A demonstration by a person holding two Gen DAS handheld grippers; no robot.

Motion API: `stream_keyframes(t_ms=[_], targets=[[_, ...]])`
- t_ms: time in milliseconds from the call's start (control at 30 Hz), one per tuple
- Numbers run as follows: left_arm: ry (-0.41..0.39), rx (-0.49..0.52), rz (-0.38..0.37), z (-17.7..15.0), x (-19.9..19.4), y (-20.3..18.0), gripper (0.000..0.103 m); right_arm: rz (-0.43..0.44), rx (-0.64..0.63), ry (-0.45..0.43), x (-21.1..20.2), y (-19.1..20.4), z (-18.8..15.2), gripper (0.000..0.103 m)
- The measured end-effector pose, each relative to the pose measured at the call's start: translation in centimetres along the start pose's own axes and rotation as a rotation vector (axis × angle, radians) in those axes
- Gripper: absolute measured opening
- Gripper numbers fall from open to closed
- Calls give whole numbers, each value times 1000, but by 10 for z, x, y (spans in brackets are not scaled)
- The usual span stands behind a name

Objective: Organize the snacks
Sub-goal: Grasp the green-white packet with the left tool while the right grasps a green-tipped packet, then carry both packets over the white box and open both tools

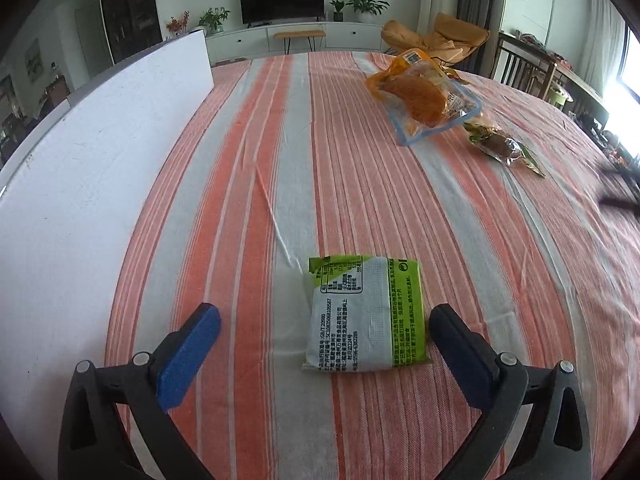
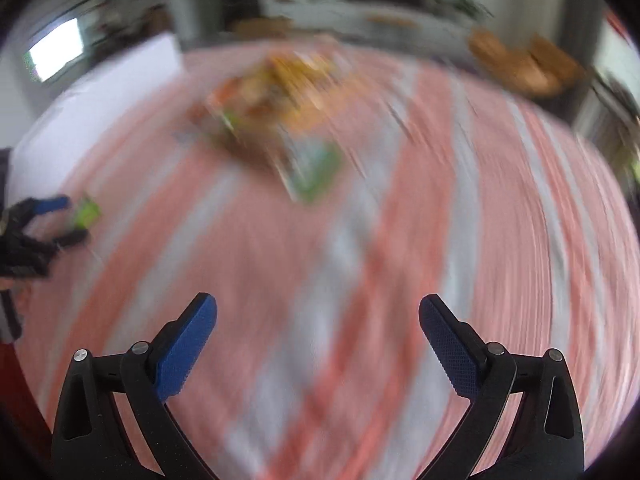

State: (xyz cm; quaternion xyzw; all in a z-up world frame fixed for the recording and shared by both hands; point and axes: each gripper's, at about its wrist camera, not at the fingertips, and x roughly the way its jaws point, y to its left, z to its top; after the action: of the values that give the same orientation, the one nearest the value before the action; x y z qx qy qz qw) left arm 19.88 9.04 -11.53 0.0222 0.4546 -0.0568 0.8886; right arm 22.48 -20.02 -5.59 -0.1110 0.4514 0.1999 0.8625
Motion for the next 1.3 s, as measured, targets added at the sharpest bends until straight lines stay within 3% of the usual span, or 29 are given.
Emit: stream_keyframes(t_ms=[100, 233, 367, 433, 567, 633, 700, 767, 867, 900, 933, 967, 1000, 1067, 1300], targets=[[0, -1, 0, -1, -2, 0, 103, 47, -121, 11, 22, 11, 57, 102], [-1, -2, -1, -1, -6, -2, 103, 153, -84, 108, 76, 8, 105, 101], [-1, -3, -2, -3, -9, 0, 103, 188, -86, 182, 109, 13, 95, 100], [-2, -3, -2, -3, -9, 0, 103, 227, -136, 196, 98, 21, 83, 100], [-1, -3, 0, -3, -9, 0, 103, 360, -160, 336, 66, 29, 52, 98], [-1, -2, 0, -3, -9, 0, 103, 285, -162, 314, 51, 27, 47, 98], [-1, -2, 0, -3, -9, 0, 103, 240, -27, 274, 47, 12, 52, 98], [-1, -2, 1, -3, -9, 0, 103, 252, 177, 235, 55, -2, 57, 98], [-1, -1, 1, -3, -9, -1, 103, 160, 227, 199, 74, 8, 62, 99], [1, 3, 3, -4, -10, -1, 102, 97, 208, 169, 78, 16, 63, 88], [8, 1, 1, -4, -12, -1, 99, 33, 173, 157, 79, 26, 64, 66], [1, 3, -3, -4, -15, -2, 79, -52, 137, 163, 78, 34, 64, 54], [-27, 24, -11, -5, -23, -4, 49, -80, 125, 167, 75, 38, 62, 42], [-13, 14, -17, -7, -26, -4, 48, -1, 195, 179, 61, 32, 48, 40], [-35, -164, -228, -24, -60, 16, 48, 240, 462, 148, -7, 9, -26, 33]])
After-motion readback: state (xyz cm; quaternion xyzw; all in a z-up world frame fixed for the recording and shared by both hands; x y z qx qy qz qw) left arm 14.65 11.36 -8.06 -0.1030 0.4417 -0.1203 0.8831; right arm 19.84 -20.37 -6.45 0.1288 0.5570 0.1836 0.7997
